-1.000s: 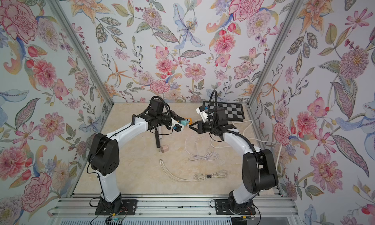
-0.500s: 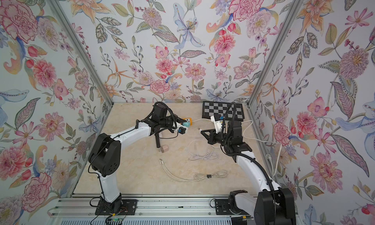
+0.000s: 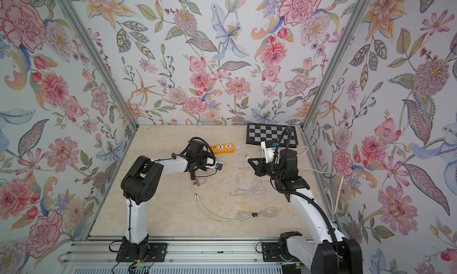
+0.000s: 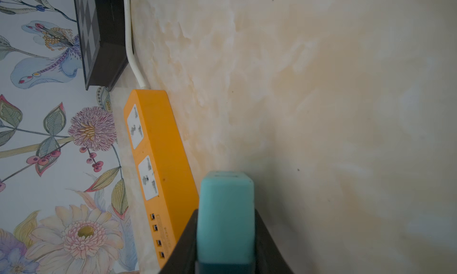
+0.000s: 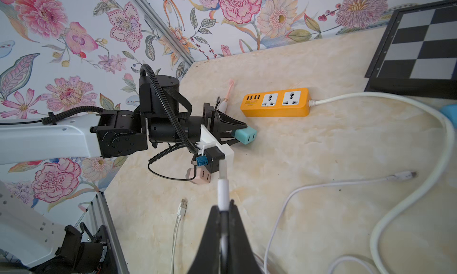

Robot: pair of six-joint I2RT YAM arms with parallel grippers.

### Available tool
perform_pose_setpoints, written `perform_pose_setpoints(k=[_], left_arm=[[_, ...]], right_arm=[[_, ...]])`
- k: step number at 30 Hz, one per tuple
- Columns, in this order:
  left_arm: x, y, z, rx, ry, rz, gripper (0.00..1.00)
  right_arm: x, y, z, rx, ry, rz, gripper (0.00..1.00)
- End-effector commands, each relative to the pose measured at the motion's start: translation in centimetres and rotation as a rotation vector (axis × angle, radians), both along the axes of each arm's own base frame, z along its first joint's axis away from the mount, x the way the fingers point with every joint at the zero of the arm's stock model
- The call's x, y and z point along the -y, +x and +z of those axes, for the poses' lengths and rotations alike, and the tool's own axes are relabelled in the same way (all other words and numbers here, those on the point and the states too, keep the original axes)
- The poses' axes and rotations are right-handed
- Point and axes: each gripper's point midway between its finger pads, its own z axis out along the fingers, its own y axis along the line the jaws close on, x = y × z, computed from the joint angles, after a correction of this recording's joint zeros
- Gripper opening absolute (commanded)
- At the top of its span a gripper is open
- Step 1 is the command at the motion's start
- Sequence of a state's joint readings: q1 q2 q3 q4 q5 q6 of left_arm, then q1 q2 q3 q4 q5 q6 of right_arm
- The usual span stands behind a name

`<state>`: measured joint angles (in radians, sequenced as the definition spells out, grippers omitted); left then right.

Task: Charge the electric toothbrush
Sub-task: Place the plug at the center of the board.

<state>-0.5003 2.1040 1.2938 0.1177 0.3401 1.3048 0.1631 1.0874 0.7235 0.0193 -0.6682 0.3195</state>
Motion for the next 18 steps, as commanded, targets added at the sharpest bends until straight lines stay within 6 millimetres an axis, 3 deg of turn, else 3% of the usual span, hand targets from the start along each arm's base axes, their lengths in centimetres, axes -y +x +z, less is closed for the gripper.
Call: perform_pose_setpoints(k=[1, 6, 9, 15, 18], left_arm=[[-0.9, -0.8, -2.1, 0.005, 0.130, -0.014, 0.28], [-1.4, -2.8, -2.2, -0.087, 0.158, -0.049, 0.48], [-1.3, -4.4, -2.1, -0.177, 0.159, -0.084, 0.50], [-0.6, -5.7, -0.8, -0.307, 0.121, -0.109, 0.51], [-0.2, -4.8, -0.4, -0.350, 0.113, -0.081, 0.58]], right_arm=[[-0.2, -0.2, -0.4, -0.017, 0.003, -0.001, 0.00], [-0.4, -0.2, -0.5, -0.019, 0.002, 0.011, 0.00], [-0.5, 0.0, -0.6, -0.026, 0.004, 0.022, 0.00], [-0.8, 0.3, -0.3, -0.025, 0.010, 0.035, 0.00], [-0.8, 0.4, -0.3, -0.022, 0.009, 0.041, 0.00]])
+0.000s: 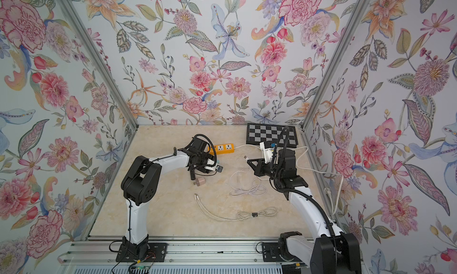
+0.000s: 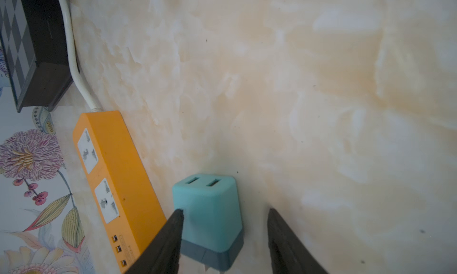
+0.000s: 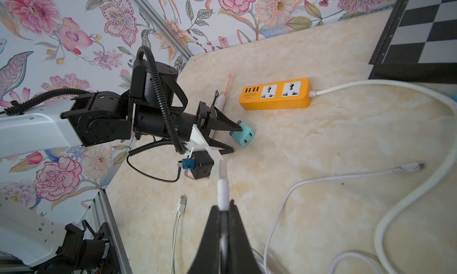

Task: Charge the electric toothbrush
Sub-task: Place the plug at the center of the board, then pick up the plug from the center of the board.

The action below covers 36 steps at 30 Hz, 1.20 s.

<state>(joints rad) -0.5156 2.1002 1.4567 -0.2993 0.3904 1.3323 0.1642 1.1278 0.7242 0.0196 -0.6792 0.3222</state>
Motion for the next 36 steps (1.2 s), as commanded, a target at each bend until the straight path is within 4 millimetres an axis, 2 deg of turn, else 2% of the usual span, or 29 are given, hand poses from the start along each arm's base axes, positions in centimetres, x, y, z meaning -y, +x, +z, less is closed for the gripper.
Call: perform_pose_setpoints(k=[1, 4, 9, 14, 20, 28, 30, 31, 33, 35, 36], left_arm=[[-0.1, -0.9, -0.6, -0.126, 0.022, -0.003, 0.59], [0.2, 0.2, -0.9, -0.123, 0.027, -0.004, 0.59], [0.9, 1.6, 0.0, -0.174, -0.066, -0.045, 0.58], [1.2, 1.3, -0.5, -0.238, -0.070, -0.084, 0.57], [0.2, 1.0, -1.9, -0.335, -0.060, -0.056, 0.55], [0.0, 1.7, -2.8, -0.343, -0.075, -0.020, 0.50], [-0.2, 2.2, -3.0, -0.335, -0.071, 0.002, 0.46], [-0.3, 2.3, -3.1, -0.328, -0.064, 0.002, 0.40], [-0.4, 2.4, -2.8, -0.306, -0.066, -0.003, 0.23], [0.0, 2.7, -1.5, -0.246, -0.101, -0.018, 0.03], [0.3, 2.9, -0.5, -0.210, -0.131, -0.025, 0.00]], right_arm=[[-0.6, 0.0, 0.8, 0.016, 0.011, 0.034, 0.00], [-0.8, -0.1, 0.7, 0.011, 0.015, 0.046, 0.00], [-0.5, -0.2, 0.9, 0.024, 0.012, 0.041, 0.01], [0.0, -0.1, 1.6, 0.033, 0.017, 0.034, 0.01], [0.0, -0.1, 2.5, 0.036, 0.028, 0.034, 0.01], [-0.1, -0.1, 3.7, 0.055, 0.030, 0.033, 0.01], [0.0, -0.1, 3.6, 0.048, 0.028, 0.033, 0.01], [0.0, -0.1, 3.6, 0.048, 0.026, 0.033, 0.01], [0.0, -0.1, 3.4, 0.036, 0.026, 0.034, 0.01], [-0.1, -0.1, 3.3, 0.021, 0.029, 0.039, 0.01], [-0.2, 0.0, 3.3, 0.011, 0.030, 0.043, 0.01]])
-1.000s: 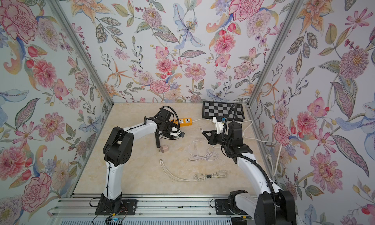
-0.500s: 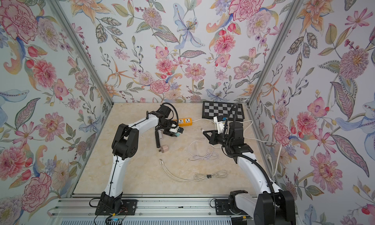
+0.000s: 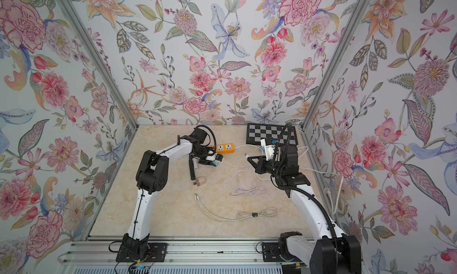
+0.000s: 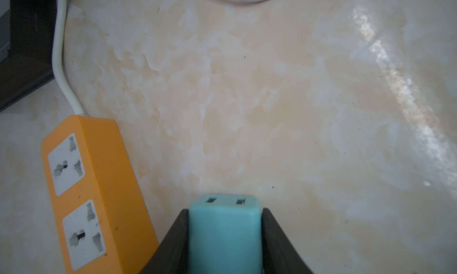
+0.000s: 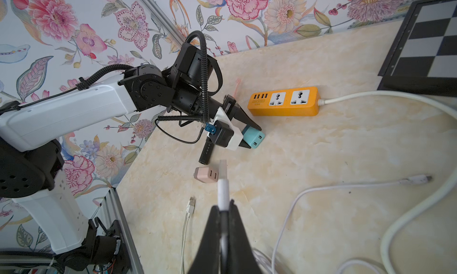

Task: Charge the electric toothbrush
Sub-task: Pick up the plug from the center of the board.

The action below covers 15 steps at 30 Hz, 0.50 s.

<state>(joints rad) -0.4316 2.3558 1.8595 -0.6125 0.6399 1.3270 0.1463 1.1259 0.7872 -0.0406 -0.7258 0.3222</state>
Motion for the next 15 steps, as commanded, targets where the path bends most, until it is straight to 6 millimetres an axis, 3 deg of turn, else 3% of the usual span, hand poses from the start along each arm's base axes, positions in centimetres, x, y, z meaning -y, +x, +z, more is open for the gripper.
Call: perform_pose_setpoints(k=[1, 3, 6, 8, 10, 13, 15], left_arm=[[-0.3, 0.3, 1.9, 0.097, -0.053, -0.001, 0.00], [0.6, 0.3, 5.6, 0.215, -0.163, -0.013, 0.00], [1.6, -0.2, 13.0, 0.482, -0.394, -0.029, 0.00], [1.4, -1.1, 18.9, 0.704, -0.619, 0.007, 0.00], [0.8, -2.4, 23.4, 0.864, -0.792, 0.031, 0.04], [0.2, -4.1, 27.8, 0.929, -1.012, -0.011, 0.13], [0.2, -4.6, 29.1, 0.888, -1.097, -0.057, 0.05]], right_arm=[[-0.2, 0.1, 1.4, -0.002, 0.012, 0.020, 0.01], [-0.4, 0.4, 1.4, -0.047, 0.021, 0.025, 0.01], [-1.0, 0.8, 2.1, -0.108, 0.063, 0.051, 0.00], [-1.7, 0.9, 3.0, -0.135, 0.105, 0.085, 0.00], [-2.2, 1.1, 3.7, -0.160, 0.138, 0.107, 0.00], [-2.8, 1.5, 4.4, -0.217, 0.188, 0.127, 0.00], [-3.3, 1.7, 4.9, -0.259, 0.220, 0.137, 0.00]])
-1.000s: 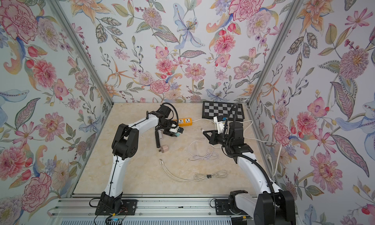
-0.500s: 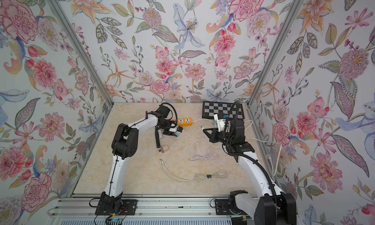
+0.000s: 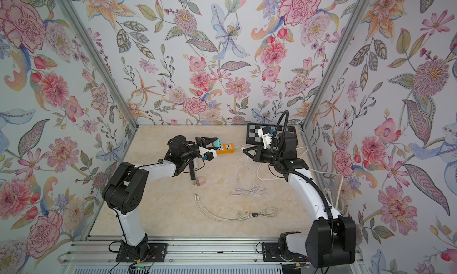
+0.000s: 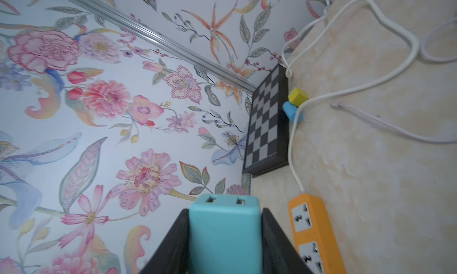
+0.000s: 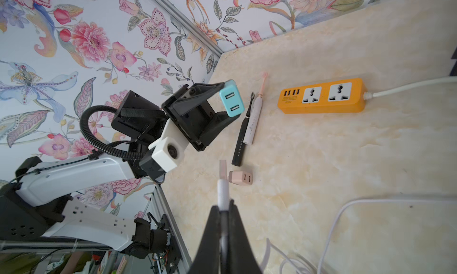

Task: Charge the electric toothbrush
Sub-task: Pick up the plug from the center of the board, then insert the charging cable into the plug.

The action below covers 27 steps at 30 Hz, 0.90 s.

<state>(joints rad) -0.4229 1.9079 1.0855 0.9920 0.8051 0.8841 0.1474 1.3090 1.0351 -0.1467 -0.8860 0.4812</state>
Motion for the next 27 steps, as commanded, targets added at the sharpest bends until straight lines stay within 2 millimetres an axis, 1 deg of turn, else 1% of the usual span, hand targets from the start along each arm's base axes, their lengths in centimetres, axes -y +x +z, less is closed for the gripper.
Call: perform_pose_setpoints(k=[1, 6, 9, 13, 17, 22, 24, 27], left_arm=[[-0.9, -3.3, 8.3, 0.243, -0.267, -0.155, 0.00], [0.2, -4.2, 7.4, 0.370, -0.201, -0.167, 0.00], [0.8, -4.9, 7.3, 0.407, -0.189, -0.186, 0.00], [1.3, -5.0, 7.1, 0.444, -0.173, -0.188, 0.00], [1.6, -5.0, 7.1, 0.461, -0.170, -0.190, 0.00], [1.8, -4.9, 6.8, 0.459, -0.172, -0.188, 0.00], [1.9, -4.8, 6.6, 0.451, -0.174, -0.190, 0.00], [1.8, -4.8, 6.9, 0.447, -0.183, -0.190, 0.00]], right_arm=[[-1.3, -0.5, 1.6, -0.096, 0.086, 0.056, 0.00], [-2.5, -0.2, 2.6, -0.147, 0.120, 0.064, 0.02], [-3.5, 0.0, 3.0, -0.184, 0.146, 0.083, 0.00], [-4.9, 0.3, 3.7, -0.233, 0.209, 0.115, 0.00], [-5.1, 1.2, 4.2, -0.270, 0.261, 0.101, 0.00], [-5.4, 1.6, 6.3, -0.246, 0.368, 0.115, 0.00], [-5.6, 1.6, 6.4, -0.259, 0.386, 0.118, 0.00], [-6.7, 1.2, 6.1, -0.278, 0.372, 0.142, 0.00]])
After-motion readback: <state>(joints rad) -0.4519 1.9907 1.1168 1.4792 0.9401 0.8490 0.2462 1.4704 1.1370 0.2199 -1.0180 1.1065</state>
